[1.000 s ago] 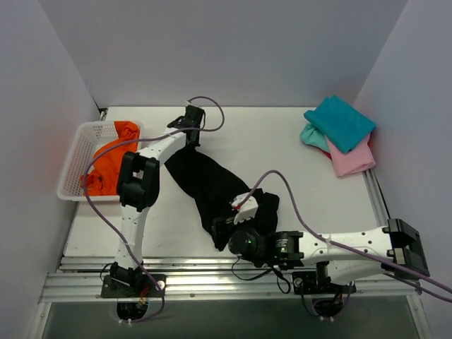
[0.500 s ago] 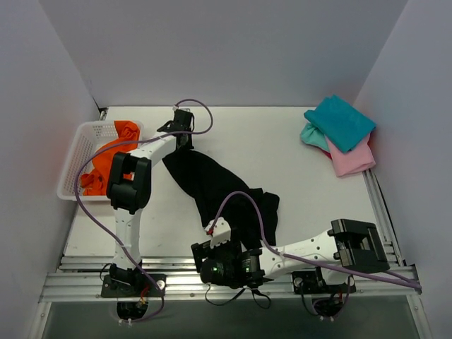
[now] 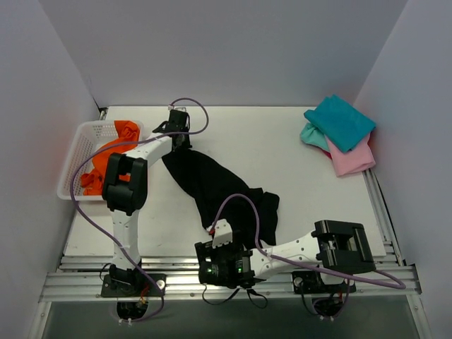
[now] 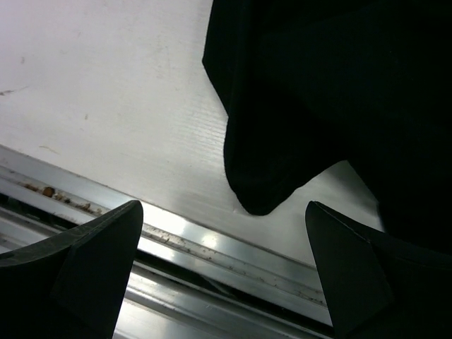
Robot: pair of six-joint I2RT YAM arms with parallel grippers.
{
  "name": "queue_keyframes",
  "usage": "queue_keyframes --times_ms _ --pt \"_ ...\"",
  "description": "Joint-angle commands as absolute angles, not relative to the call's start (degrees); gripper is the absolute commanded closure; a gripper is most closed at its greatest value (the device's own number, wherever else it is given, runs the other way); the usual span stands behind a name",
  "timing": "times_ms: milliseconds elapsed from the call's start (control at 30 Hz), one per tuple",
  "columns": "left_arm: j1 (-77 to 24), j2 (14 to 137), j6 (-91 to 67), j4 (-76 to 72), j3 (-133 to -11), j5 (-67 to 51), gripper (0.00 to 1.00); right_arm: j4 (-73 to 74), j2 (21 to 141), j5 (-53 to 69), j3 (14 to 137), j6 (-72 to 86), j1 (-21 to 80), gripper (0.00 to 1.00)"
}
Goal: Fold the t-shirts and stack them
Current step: Flatten the tshirt out
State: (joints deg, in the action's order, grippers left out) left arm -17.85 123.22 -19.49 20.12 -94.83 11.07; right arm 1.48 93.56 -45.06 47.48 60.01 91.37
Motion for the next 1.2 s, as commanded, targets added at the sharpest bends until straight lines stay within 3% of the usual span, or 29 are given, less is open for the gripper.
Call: queue_keyframes --times_ms 0,333,400,433,467,500,533,600,767,867,1167 --pt "-17.3 119.3 -21.0 16.5 -93.9 9.3 0.98 1.9 95.4 -48.0 48.6 61.5 89.7 0.07" --pt "-16.4 120.1 -22.0 14.2 -91.9 7.4 0.98 0.8 99.0 -47.4 49.5 60.0 87.5 0.23" --pt "-16.3 120.1 -22.1 14.0 -91.8 7.1 0.98 0.5 98.9 -46.9 49.3 59.9 87.4 0.31" --pt "-16.2 120.2 -22.1 14.1 -91.8 7.1 0.98 0.6 98.9 -46.8 49.3 59.8 87.3 0.37" --pt "-16.2 120.2 -22.1 14.0 -91.8 7.1 0.98 0.5 98.8 -46.8 49.0 59.9 87.2 0.59" --pt "-16.2 120.1 -22.1 14.1 -91.8 7.0 0.98 0.5 98.4 -46.7 48.9 59.9 87.0 0.68" --pt "-16.1 120.1 -22.2 13.9 -91.7 7.0 0.98 0.5 98.2 -46.5 48.7 59.9 86.9 0.85" --pt "-16.0 120.1 -22.2 13.8 -91.4 6.9 0.98 0.5 97.8 -46.4 48.3 59.9 86.6 0.98" --pt "-16.0 118.4 -22.9 14.5 -90.8 7.2 0.98 3.5 95.0 -47.7 48.4 61.0 87.4 1.0" --pt "-16.6 112.0 -24.1 14.3 -87.2 9.0 0.98 12.7 91.7 -52.5 52.4 62.3 89.3 1.0" --pt "-21.8 80.1 -23.4 25.4 -83.1 18.0 0.98 48.6 75.0 -73.6 70.9 71.7 101.2 1.0"
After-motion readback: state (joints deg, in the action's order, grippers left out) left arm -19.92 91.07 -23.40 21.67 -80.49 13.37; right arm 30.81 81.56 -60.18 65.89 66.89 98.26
